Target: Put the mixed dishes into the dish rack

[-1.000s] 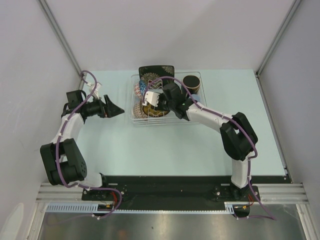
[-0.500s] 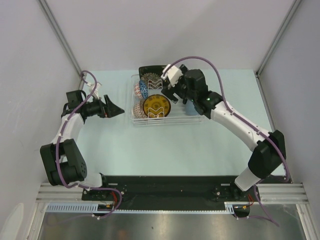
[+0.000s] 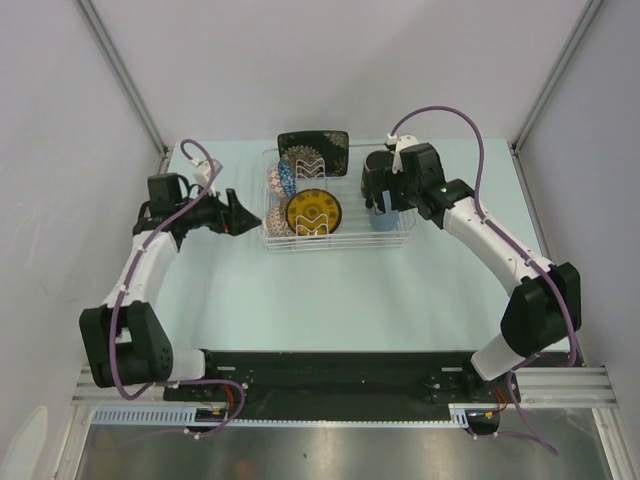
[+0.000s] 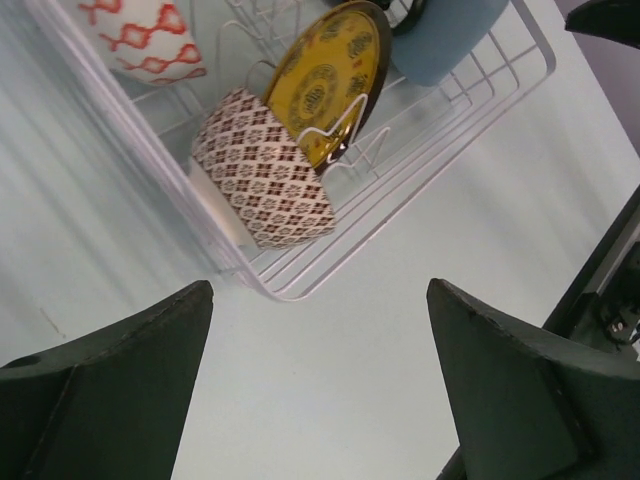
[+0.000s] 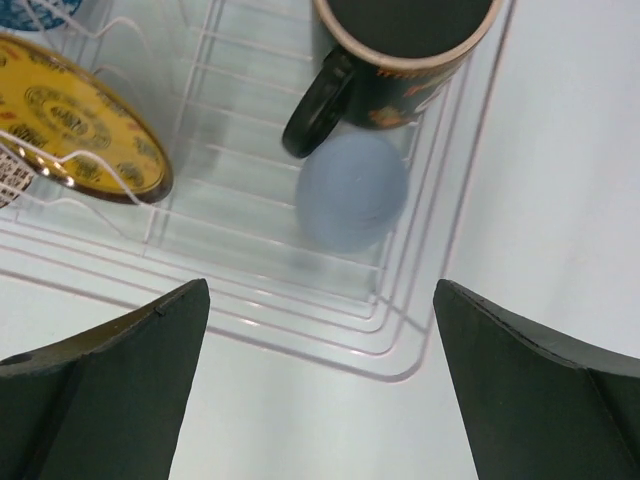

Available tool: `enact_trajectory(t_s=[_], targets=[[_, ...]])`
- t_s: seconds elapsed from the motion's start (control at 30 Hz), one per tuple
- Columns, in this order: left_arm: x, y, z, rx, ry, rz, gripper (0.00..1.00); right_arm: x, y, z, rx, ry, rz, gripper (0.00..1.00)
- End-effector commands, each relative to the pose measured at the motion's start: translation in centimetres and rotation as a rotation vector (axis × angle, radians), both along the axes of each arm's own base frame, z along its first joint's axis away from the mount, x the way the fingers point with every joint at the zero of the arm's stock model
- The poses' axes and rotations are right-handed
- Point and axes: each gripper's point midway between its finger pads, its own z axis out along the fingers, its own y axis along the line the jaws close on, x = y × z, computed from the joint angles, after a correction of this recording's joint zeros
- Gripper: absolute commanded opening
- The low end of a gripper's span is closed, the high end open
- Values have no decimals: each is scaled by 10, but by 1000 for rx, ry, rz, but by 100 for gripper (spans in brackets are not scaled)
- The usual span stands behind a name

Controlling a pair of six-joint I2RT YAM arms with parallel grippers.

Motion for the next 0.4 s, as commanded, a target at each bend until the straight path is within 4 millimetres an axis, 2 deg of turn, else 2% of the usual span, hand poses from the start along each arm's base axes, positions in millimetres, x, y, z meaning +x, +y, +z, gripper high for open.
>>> enact_trajectory(t_s=[0.0, 0.07, 0.23, 0.37], targets=[[6, -7, 22, 73, -107, 5, 94, -19, 11, 9, 86, 17, 9, 100], [6, -6, 23, 80, -107, 15, 94, -19, 12, 20, 104, -19, 23, 100], [3, -1, 30, 108, -135, 39, 94, -22, 11, 25, 104, -41, 35, 100], [1, 2, 27, 117, -122, 63, 95, -22, 11, 32, 118, -68, 35, 100]])
